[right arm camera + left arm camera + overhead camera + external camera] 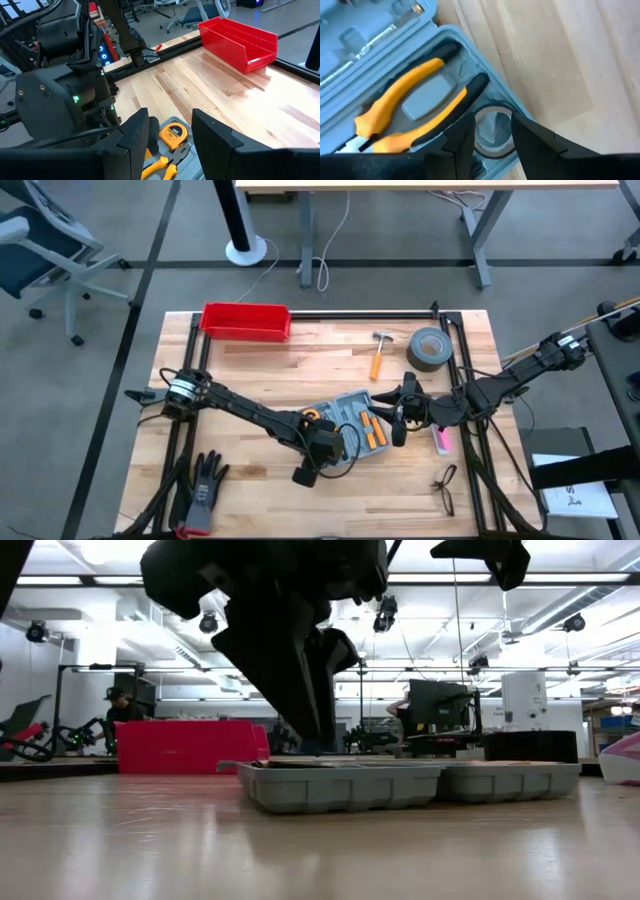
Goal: Prefit tool cases
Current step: Put the electrical tape into the gray toolbox
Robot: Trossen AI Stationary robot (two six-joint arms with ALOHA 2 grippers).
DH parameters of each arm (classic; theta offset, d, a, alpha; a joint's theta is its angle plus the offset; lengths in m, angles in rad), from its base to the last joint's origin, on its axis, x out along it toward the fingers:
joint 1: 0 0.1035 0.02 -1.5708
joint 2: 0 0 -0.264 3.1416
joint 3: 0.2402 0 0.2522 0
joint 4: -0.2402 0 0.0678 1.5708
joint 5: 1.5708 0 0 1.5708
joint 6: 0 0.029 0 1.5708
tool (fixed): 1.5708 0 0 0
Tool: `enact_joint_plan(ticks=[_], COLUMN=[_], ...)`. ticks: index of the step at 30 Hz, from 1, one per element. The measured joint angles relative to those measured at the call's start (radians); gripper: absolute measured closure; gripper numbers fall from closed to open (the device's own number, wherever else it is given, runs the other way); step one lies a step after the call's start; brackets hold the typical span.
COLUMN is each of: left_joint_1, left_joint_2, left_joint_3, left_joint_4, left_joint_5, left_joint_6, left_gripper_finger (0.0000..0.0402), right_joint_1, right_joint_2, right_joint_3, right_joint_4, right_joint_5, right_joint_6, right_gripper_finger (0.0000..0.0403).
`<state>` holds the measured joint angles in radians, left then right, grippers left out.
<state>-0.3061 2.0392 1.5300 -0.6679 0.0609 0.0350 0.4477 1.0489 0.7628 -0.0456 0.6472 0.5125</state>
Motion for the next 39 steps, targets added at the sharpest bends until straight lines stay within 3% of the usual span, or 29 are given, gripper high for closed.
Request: enact_joint_plan(ticks=[18,39], left_joint_1=[0.0,0.0], left_joint_2=[0.085,0.044], left_joint_3=[-0.008,0.044], left_joint_4=[0.029,-0.053], left_joint_5=[0.036,0.035], left_joint_6=[0.056,0.037], left_gripper_finger=[0.028,0.0284], right_joint_1=[0.0,0.0], right_joint_2=[0.0,0.0], right_joint_3=[0.0,0.0], right_joint_4=[-0.001,-0.001], right_joint_5=[0.0,0.0], right_joint_6=[0.0,0.0], right_gripper_finger=[0.0278,0.0288])
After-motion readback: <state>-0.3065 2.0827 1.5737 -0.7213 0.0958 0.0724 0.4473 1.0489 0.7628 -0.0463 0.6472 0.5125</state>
